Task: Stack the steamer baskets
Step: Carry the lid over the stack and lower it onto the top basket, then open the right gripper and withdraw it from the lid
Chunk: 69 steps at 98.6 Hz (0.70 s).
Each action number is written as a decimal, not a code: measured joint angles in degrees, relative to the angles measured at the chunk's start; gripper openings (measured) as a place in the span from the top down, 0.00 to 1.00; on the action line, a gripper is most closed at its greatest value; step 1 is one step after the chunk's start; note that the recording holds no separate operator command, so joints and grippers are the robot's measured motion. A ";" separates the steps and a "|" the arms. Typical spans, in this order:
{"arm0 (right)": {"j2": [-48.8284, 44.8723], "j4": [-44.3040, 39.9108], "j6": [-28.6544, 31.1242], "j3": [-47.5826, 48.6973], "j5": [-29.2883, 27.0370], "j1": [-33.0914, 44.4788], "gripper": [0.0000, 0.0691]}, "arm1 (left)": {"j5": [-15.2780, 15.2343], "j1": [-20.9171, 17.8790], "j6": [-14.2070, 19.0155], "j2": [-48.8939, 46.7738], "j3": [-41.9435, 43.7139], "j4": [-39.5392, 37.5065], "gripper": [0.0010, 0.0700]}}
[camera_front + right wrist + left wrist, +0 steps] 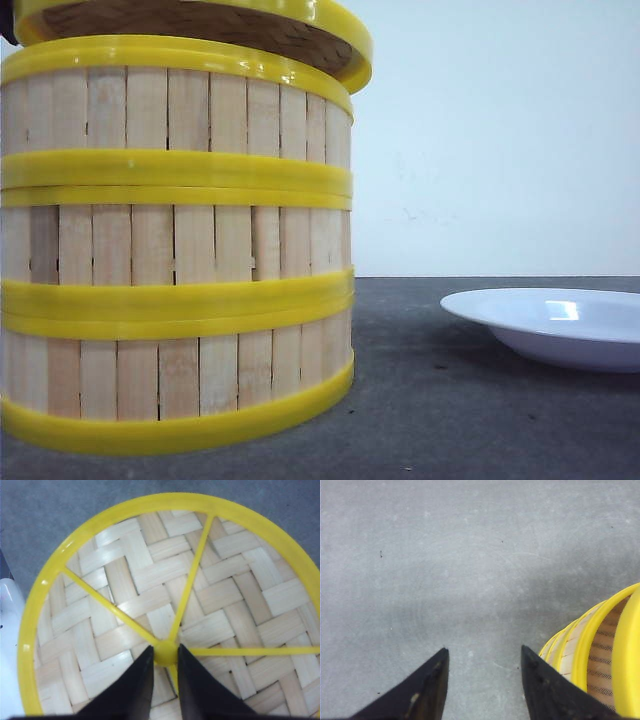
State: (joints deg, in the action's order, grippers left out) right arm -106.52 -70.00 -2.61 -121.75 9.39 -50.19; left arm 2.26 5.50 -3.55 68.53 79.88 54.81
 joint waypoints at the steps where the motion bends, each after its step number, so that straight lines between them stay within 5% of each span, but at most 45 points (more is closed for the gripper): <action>1: -0.07 -0.02 0.00 -0.02 0.00 0.00 0.91 | 0.00 0.00 -0.02 0.00 0.00 0.00 0.63; 69: -3.06 0.33 -0.20 -0.02 -0.28 -0.28 0.91 | -0.02 -0.02 -0.04 0.02 0.00 0.02 0.63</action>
State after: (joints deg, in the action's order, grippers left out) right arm -109.58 -69.67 -2.81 -121.78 9.10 -50.48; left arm 2.24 5.48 -3.60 68.55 79.88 54.83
